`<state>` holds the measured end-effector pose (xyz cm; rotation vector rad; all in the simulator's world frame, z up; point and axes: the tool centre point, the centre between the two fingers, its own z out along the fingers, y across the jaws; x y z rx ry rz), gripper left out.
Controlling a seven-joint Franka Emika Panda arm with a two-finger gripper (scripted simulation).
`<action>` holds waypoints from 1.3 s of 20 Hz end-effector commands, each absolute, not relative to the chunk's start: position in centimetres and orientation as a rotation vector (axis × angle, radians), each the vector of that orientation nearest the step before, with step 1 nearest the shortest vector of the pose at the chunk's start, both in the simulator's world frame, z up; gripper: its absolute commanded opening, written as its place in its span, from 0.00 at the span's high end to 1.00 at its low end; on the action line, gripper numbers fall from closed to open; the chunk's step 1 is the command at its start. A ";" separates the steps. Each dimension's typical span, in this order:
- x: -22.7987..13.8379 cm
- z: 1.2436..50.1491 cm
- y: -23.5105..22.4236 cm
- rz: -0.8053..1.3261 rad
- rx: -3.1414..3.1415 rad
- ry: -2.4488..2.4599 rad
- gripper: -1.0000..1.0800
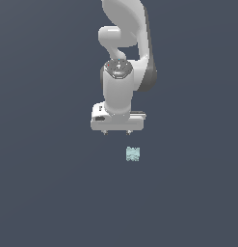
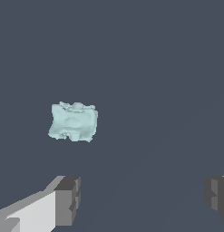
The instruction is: Pick up the object and move it to a goal position.
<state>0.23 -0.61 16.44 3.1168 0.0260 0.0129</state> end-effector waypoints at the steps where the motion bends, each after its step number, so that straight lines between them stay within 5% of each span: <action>1: 0.2 16.4 -0.6 0.013 3.117 0.026 0.04; 26: 1.6 13.0 3.9 -0.010 3.126 0.006 0.04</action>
